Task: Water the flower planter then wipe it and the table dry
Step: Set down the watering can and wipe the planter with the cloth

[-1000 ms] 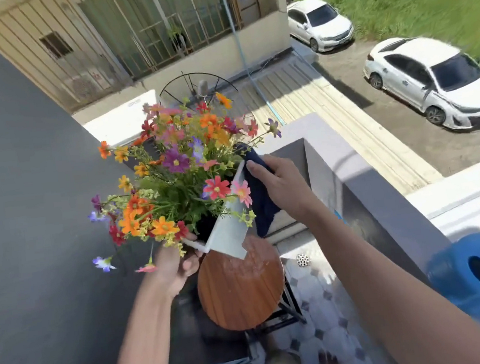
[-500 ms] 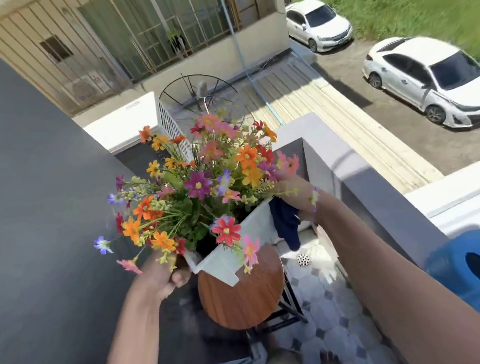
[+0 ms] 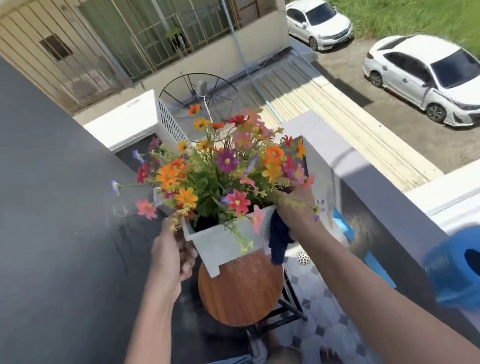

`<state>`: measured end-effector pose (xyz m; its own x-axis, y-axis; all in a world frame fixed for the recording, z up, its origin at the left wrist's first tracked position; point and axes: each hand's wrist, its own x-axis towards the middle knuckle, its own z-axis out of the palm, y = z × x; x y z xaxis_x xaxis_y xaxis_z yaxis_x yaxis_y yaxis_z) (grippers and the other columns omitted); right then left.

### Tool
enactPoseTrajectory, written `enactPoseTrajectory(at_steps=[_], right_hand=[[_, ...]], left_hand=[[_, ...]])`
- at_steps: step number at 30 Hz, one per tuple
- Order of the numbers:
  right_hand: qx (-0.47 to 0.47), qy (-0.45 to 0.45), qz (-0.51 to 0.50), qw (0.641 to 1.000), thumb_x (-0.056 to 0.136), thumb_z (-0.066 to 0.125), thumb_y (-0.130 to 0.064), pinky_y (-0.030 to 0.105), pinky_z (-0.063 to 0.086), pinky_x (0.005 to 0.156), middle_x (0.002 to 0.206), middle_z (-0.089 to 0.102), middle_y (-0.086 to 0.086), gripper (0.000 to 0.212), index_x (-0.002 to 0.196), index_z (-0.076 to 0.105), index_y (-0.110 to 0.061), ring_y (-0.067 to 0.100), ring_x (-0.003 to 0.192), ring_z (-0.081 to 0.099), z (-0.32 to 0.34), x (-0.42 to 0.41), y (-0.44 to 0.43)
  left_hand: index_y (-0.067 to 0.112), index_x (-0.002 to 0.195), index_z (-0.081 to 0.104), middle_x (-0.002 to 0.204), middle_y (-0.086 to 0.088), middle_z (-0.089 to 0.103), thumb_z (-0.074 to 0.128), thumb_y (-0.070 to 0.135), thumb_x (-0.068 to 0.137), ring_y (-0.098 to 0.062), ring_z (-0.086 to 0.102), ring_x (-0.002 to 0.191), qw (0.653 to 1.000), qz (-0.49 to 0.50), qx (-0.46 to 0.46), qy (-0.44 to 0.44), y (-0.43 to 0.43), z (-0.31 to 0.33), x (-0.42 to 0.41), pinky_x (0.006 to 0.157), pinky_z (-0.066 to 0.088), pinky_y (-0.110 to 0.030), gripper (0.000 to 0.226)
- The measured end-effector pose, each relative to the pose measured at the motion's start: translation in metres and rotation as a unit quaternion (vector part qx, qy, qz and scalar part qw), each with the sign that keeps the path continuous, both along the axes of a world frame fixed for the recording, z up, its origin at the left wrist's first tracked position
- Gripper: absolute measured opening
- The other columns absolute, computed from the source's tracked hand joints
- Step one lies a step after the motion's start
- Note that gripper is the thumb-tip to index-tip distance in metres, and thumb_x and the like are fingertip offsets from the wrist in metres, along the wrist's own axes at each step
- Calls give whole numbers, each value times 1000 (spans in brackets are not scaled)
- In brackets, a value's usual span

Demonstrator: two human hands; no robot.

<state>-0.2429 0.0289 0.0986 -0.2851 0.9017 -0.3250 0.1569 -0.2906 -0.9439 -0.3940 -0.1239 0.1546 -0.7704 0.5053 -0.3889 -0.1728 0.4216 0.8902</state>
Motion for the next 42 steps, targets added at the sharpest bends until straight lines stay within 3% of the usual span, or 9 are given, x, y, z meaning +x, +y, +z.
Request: enactPoseTrajectory(at_steps=[2, 5, 12, 15, 17, 21, 29, 34, 42], right_hand=[[28, 37, -19, 999, 83, 60, -12, 24, 30, 45, 39, 45, -1, 49, 47, 29, 0, 17, 39, 36, 8, -3, -14], [63, 28, -76, 995, 81, 70, -18, 33, 21, 51, 42, 26, -3, 54, 51, 26, -12, 18, 48, 21, 6, -9, -22], [115, -9, -55, 992, 79, 71, -18, 25, 27, 49, 48, 42, -4, 33, 58, 46, -19, 5, 42, 35, -15, -26, -50], [106, 17, -26, 994, 79, 59, 0, 28, 27, 56, 62, 41, -2, 27, 63, 45, -17, 10, 58, 33, -21, -27, -65], [118, -4, -16, 993, 78, 56, 8, 31, 30, 56, 73, 52, 5, 16, 79, 58, -7, 14, 61, 41, -18, -27, -71], [160, -36, -31, 986, 68, 50, 16, 38, 33, 55, 76, 52, 6, 25, 79, 55, -6, 27, 68, 50, -13, -30, -75], [248, 60, 10, 967, 103, 44, -21, 29, 37, 70, 84, 51, 6, 22, 86, 54, -13, 23, 80, 50, 0, -24, -73], [257, 15, -42, 966, 99, 42, -16, 23, 27, 69, 91, 50, 9, 22, 95, 59, -4, 7, 77, 34, 6, -31, -18], [339, 0, 18, 941, 99, 45, -25, 31, 36, 67, 88, 48, 2, 27, 115, 58, -8, 21, 81, 49, 6, -48, -52]], left_hand=[[10, 73, 58, 49, -6, 55, 47, 59, 88, -22, 45, 37, 994, 67, -13, 90, 8, -10, 6, 39, 33, -24, 52], [11, 102, 68, 76, -12, 73, 46, 80, 73, -39, 68, 84, 983, 83, -38, 158, 9, -34, 18, 77, 55, -52, 78], [11, 72, 62, 61, -11, 58, 50, 64, 82, -35, 60, 71, 995, -16, -71, 65, 31, -42, 65, 75, 49, -42, 55], [8, 94, 71, 83, -12, 70, 47, 59, 84, -32, 65, 80, 994, -24, -100, 48, 27, -44, 61, 76, 50, -40, 57], [13, 85, 71, 87, -8, 67, 46, 62, 84, -26, 63, 84, 991, -18, -127, 30, 23, -43, 59, 83, 49, -41, 55], [21, 46, 66, 69, -9, 60, 40, 44, 99, -21, 52, 65, 993, -39, -112, 12, 31, -34, 57, 62, 37, -32, 63], [8, 79, 57, 64, -4, 54, 39, 30, 101, -7, 40, 36, 998, -54, -15, -35, 21, -25, 33, 37, 29, -20, 35], [14, 70, 49, 60, 0, 50, 36, 16, 101, -6, 45, 39, 997, -58, -19, -43, 11, -16, 31, 42, 35, -18, 34], [9, 67, 51, 37, 4, 49, 36, 16, 102, -6, 39, 25, 988, 6, 50, -147, 22, -13, 23, 33, 28, -13, 39]])
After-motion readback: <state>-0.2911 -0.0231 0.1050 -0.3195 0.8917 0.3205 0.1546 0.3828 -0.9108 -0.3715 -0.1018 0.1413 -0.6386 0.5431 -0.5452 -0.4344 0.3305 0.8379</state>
